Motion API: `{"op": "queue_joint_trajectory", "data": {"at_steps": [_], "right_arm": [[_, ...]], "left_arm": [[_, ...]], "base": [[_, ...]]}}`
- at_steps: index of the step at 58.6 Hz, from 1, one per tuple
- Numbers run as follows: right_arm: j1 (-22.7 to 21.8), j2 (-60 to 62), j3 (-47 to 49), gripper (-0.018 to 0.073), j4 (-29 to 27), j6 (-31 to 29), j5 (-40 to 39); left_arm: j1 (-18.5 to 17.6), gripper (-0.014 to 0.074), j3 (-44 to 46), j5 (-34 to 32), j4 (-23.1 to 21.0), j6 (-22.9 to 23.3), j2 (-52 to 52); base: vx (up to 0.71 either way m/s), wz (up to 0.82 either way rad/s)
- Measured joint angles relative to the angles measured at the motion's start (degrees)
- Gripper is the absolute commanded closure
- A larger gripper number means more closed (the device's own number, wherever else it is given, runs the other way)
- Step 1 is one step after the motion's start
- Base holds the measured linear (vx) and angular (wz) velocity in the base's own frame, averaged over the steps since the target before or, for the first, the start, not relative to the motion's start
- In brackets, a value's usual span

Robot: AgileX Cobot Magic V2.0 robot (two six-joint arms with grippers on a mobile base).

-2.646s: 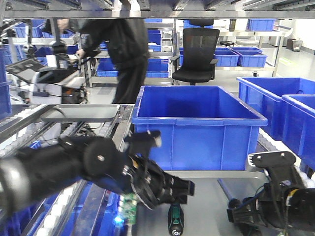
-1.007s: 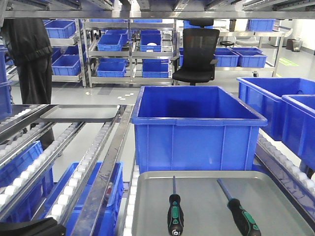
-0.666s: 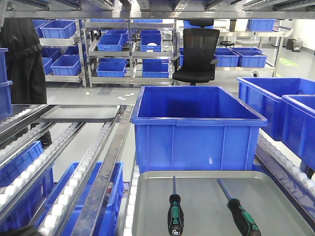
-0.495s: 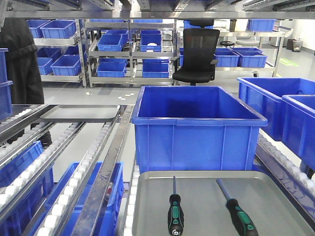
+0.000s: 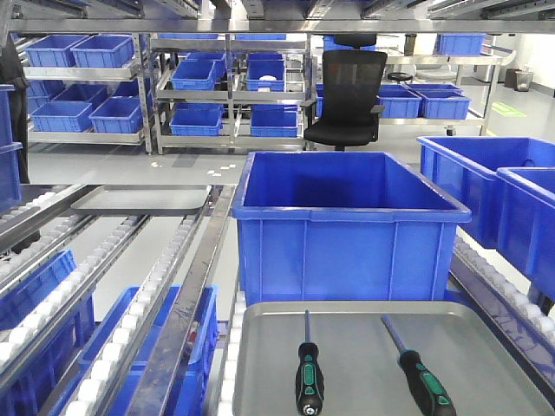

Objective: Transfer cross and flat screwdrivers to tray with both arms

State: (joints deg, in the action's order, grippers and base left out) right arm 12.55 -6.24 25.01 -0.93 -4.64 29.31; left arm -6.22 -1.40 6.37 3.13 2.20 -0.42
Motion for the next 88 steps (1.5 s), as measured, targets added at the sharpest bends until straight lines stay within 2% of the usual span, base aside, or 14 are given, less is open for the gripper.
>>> {"op": "queue_joint_trajectory", "data": {"at_steps": [9, 63, 72, 88], "right_arm": [[0.00, 0.00, 0.00, 0.0567, 0.00, 0.00, 0.24], [0.00, 0.00, 0.00, 0.0567, -0.07, 0.13, 0.63], [0.00, 0.00, -1.75, 0.0567, -0.82, 4.06, -0.89], [0.00, 0.00, -16.46, 0.0567, 3.00, 12.51, -14.25]], "left_arm": [[0.11, 0.0596, 0.00, 2.84, 0.00, 0.00, -0.24], [0.11, 0.0596, 0.00, 3.22, 0.00, 0.00, -0.24], [0.11, 0.0596, 0.00, 3.22, 0.00, 0.00, -0.24], [0.11, 0.0596, 0.00, 3.22, 0.00, 0.00, -0.24]], "base": [[0.00, 0.00], [0.00, 0.00], [0.00, 0.00], [0.00, 0.00]]}}
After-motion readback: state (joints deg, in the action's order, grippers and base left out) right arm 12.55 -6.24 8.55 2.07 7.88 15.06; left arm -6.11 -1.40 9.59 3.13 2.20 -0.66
